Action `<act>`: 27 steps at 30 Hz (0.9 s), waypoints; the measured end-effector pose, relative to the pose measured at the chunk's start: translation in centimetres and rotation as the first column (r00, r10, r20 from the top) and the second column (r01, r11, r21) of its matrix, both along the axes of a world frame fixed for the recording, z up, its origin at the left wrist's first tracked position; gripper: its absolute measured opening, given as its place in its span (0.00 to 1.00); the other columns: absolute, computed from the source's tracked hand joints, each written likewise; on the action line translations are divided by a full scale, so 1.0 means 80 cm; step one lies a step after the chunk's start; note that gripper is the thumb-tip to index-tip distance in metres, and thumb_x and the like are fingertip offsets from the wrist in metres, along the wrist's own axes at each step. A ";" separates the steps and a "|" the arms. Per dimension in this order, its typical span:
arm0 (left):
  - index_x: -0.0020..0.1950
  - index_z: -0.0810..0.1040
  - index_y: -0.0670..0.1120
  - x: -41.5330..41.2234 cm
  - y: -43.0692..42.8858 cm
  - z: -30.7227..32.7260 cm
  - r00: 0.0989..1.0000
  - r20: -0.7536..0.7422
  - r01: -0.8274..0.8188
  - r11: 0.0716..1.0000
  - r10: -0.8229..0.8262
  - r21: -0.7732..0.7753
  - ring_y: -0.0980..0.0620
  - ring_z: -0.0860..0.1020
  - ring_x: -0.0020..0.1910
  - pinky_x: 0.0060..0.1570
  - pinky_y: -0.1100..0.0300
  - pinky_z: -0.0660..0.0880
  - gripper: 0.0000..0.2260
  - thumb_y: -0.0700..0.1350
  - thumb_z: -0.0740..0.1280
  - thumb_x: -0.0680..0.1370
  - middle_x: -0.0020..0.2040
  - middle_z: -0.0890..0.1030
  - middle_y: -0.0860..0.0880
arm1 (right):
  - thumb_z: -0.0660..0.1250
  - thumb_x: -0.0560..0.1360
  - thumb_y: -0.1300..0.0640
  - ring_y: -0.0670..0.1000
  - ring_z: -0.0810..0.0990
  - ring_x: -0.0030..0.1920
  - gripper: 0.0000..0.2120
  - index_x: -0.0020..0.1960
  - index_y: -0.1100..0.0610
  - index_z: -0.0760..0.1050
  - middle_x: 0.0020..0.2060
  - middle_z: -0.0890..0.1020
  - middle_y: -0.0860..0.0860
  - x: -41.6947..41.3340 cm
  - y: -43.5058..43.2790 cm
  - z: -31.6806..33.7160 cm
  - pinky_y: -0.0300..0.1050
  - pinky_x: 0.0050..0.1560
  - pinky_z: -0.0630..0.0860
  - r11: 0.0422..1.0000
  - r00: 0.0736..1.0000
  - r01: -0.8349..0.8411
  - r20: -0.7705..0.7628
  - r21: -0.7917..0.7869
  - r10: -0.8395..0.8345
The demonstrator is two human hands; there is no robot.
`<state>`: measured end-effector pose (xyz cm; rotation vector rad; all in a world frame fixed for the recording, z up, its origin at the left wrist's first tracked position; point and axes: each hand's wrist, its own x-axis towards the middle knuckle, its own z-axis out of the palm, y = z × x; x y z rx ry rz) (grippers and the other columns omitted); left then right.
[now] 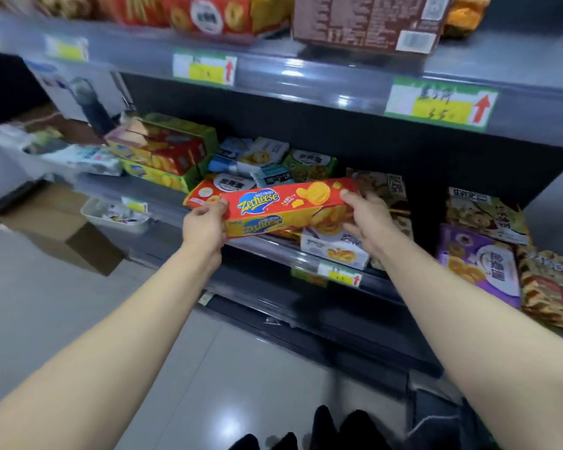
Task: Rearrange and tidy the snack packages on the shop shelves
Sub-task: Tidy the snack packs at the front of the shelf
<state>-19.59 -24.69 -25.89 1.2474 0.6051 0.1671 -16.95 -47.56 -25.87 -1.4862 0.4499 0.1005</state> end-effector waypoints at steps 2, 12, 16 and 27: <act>0.46 0.71 0.44 -0.004 0.045 0.005 0.999 0.005 -0.053 0.998 0.053 0.028 0.53 0.75 0.30 0.31 0.61 0.74 0.06 0.43 0.66 0.78 0.37 0.76 0.45 | 0.64 0.78 0.53 0.45 0.77 0.44 0.17 0.65 0.56 0.69 0.52 0.78 0.51 -0.005 0.046 0.005 0.41 0.48 0.76 0.999 0.999 -0.035 0.015 -0.006 0.035; 0.36 0.73 0.44 -0.025 0.218 0.030 0.978 -0.025 -0.208 0.977 0.209 0.048 0.50 0.77 0.34 0.41 0.56 0.72 0.06 0.39 0.64 0.73 0.37 0.79 0.47 | 0.64 0.77 0.55 0.50 0.81 0.49 0.02 0.49 0.50 0.74 0.47 0.83 0.49 0.003 0.253 0.019 0.45 0.52 0.78 0.971 0.977 -0.193 0.064 -0.141 0.203; 0.53 0.77 0.38 -0.010 0.262 0.021 0.960 0.000 -0.280 0.958 0.280 0.066 0.50 0.79 0.41 0.42 0.59 0.75 0.10 0.39 0.67 0.73 0.50 0.82 0.42 | 0.63 0.77 0.56 0.53 0.80 0.53 0.09 0.56 0.54 0.74 0.54 0.82 0.53 0.020 0.303 0.016 0.52 0.59 0.76 0.962 0.974 -0.211 0.043 -0.174 0.221; 0.58 0.75 0.42 0.074 0.334 0.003 0.953 -0.007 -0.300 0.942 0.304 0.149 0.53 0.78 0.38 0.39 0.63 0.78 0.15 0.29 0.60 0.76 0.43 0.79 0.48 | 0.61 0.71 0.61 0.55 0.76 0.40 0.04 0.44 0.56 0.74 0.42 0.81 0.59 0.119 0.384 -0.013 0.48 0.41 0.72 0.918 0.957 -0.285 -0.041 -0.277 0.286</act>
